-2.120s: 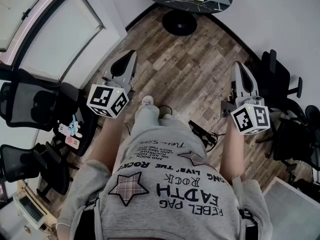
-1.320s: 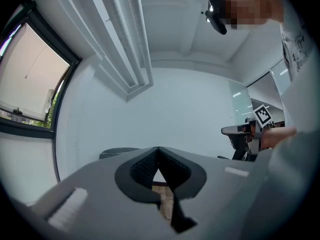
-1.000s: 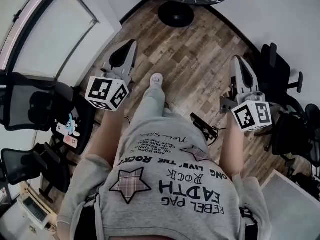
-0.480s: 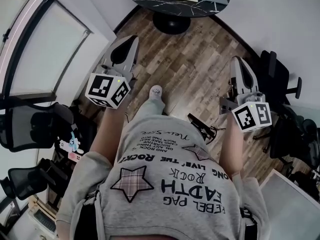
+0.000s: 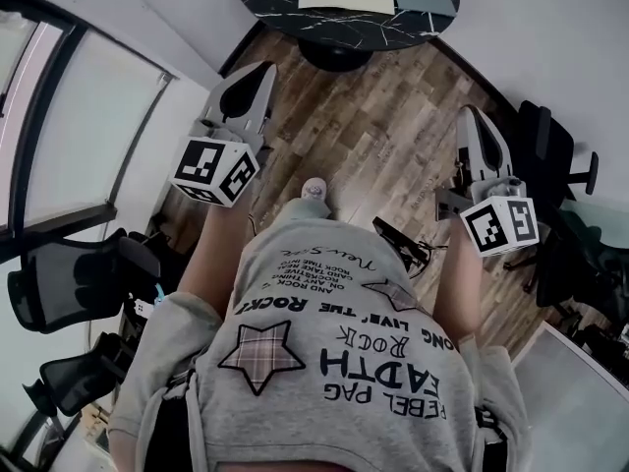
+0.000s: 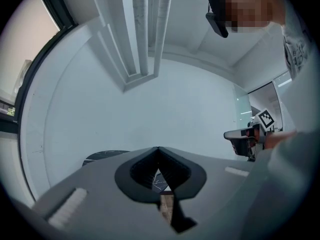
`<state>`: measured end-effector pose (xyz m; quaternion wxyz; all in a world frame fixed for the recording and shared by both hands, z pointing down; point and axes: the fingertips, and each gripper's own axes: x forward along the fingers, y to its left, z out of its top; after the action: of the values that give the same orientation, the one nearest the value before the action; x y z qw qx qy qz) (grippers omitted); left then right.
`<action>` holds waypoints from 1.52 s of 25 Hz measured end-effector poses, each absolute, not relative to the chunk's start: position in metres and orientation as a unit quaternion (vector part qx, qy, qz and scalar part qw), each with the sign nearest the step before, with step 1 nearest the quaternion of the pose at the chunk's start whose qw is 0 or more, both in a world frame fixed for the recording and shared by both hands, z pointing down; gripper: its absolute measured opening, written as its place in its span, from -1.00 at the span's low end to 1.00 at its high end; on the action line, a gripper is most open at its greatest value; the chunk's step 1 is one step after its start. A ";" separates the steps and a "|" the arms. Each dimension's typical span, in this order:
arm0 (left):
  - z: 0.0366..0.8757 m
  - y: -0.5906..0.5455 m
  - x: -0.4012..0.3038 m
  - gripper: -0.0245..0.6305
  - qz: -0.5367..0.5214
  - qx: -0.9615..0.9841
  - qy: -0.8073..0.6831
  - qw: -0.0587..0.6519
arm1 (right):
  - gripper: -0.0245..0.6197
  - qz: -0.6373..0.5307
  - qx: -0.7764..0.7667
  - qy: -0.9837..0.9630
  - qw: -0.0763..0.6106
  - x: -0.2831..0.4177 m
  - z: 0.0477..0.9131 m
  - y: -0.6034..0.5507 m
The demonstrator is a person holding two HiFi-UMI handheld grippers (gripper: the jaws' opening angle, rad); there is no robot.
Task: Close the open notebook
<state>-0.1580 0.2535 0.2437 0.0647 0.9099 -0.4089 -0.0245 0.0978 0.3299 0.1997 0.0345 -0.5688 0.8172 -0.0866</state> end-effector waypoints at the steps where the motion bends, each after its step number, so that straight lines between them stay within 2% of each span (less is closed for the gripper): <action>1: 0.245 0.246 -0.159 -0.90 -0.024 0.911 -0.406 0.067 | -0.89 -0.088 -0.571 0.816 0.034 0.096 0.201 0.323; 8: 0.249 0.216 -0.158 -0.90 -0.010 0.920 -0.386 0.066 | -0.89 -0.089 -0.578 0.811 0.011 0.086 0.205 0.297; 25: 0.264 0.167 -0.183 -0.90 -0.002 0.897 -0.436 0.077 | -0.89 -0.107 -0.536 0.837 0.011 0.079 0.220 0.213; 38: 0.254 0.087 -0.154 -0.90 -0.006 0.876 -0.478 0.072 | -0.89 -0.115 -0.496 0.861 0.012 0.108 0.217 0.105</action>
<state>-0.1538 0.0870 0.2542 0.0721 0.8756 -0.4775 -0.0062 0.1084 0.1046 0.2165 0.0118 -0.4957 0.8608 -0.1149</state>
